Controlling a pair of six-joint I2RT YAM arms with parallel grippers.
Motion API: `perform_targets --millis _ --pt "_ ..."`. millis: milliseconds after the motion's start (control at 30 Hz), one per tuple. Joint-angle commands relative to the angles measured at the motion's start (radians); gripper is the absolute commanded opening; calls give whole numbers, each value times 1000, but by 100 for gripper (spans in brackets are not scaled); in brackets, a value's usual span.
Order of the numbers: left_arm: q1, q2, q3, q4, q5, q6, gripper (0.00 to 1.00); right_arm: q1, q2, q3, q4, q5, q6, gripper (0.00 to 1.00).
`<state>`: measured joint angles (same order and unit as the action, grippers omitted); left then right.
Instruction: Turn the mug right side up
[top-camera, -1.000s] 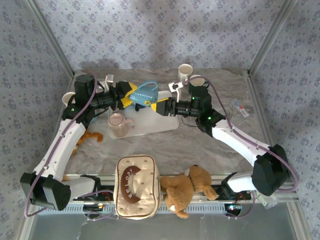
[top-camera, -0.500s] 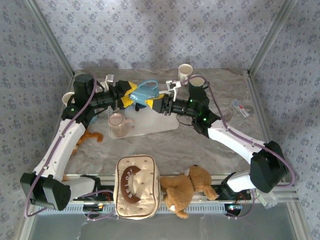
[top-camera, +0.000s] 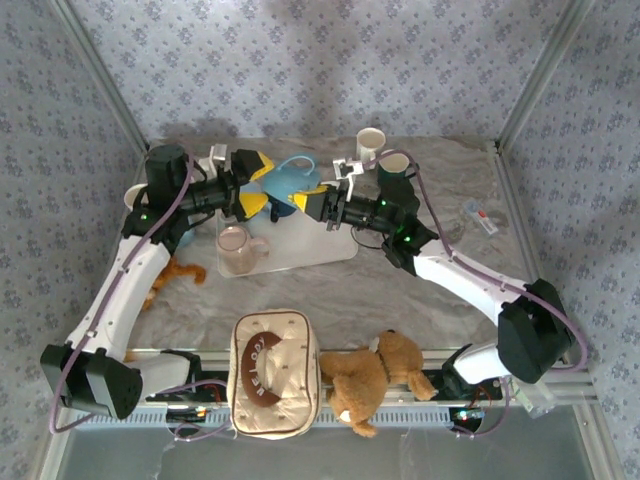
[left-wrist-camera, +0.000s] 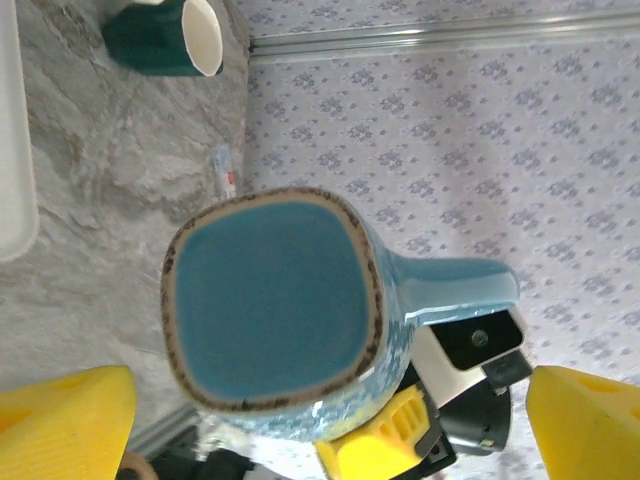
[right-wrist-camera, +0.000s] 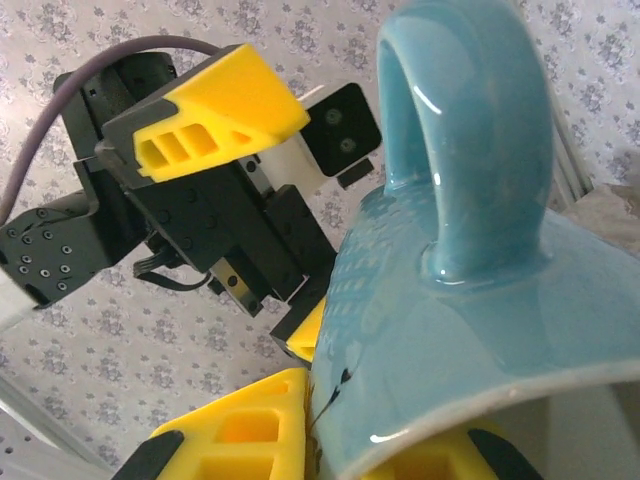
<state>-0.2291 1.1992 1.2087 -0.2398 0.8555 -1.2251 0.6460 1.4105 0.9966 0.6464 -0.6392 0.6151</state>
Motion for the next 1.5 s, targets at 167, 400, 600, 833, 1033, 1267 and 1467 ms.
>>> perform_targets --millis 167,400,600,833,1033,1267,1467 --pt "2 -14 137 -270 -82 369 100 -49 -57 23 -84 54 -67 0" --pt "2 -58 133 -395 -216 604 99 -85 -132 114 -567 257 -236 1" --pt "2 -60 105 -432 -261 659 99 -136 -176 141 -784 383 -274 0" --pt "2 -38 101 -538 -337 710 99 -240 -141 187 -1021 445 -246 0" --pt "2 -37 97 -570 -368 757 99 -313 -32 306 -1157 431 -290 0" --pt "2 -23 87 -593 -380 768 100 -342 196 530 -1401 455 -391 0" --pt "2 -20 72 -604 -398 779 100 -341 342 658 -1485 519 -462 0"
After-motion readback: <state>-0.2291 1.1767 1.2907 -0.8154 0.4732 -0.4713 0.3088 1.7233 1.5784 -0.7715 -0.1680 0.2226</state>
